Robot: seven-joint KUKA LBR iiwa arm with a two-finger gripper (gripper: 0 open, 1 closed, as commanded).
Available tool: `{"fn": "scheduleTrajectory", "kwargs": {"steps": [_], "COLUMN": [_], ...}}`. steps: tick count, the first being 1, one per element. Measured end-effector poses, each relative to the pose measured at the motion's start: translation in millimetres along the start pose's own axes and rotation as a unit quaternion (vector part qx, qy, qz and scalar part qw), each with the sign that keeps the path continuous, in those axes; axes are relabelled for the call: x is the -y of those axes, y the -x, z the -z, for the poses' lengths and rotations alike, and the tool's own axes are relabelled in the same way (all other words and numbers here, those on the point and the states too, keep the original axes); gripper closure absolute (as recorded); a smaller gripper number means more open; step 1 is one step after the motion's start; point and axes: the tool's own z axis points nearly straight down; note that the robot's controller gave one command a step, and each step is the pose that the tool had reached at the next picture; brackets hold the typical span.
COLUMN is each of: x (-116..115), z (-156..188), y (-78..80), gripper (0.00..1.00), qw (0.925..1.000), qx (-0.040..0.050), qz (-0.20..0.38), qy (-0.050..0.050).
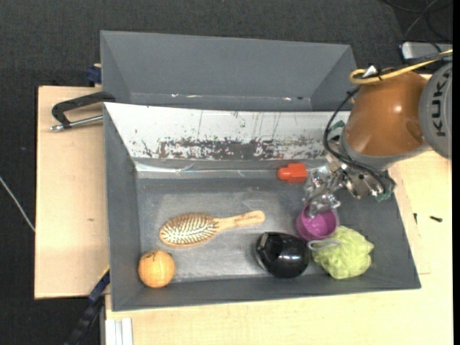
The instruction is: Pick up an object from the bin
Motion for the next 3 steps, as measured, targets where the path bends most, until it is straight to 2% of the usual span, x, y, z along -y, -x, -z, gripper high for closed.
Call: {"fn": "scheduleTrajectory", "kwargs": {"steps": [1,2,3], "x": [9,-10,8], "z": [37,17,44], "y": [3.2,12.0,13.3], "gripper": [1.0,1.0,1.0], "qw": [1.0,1.0,1.0], "qx": [0.0059,0.0014,0.0021], "qz": [0.001,0.006,0.002], "qy": [-0.005,-0.002,-0.002]}}
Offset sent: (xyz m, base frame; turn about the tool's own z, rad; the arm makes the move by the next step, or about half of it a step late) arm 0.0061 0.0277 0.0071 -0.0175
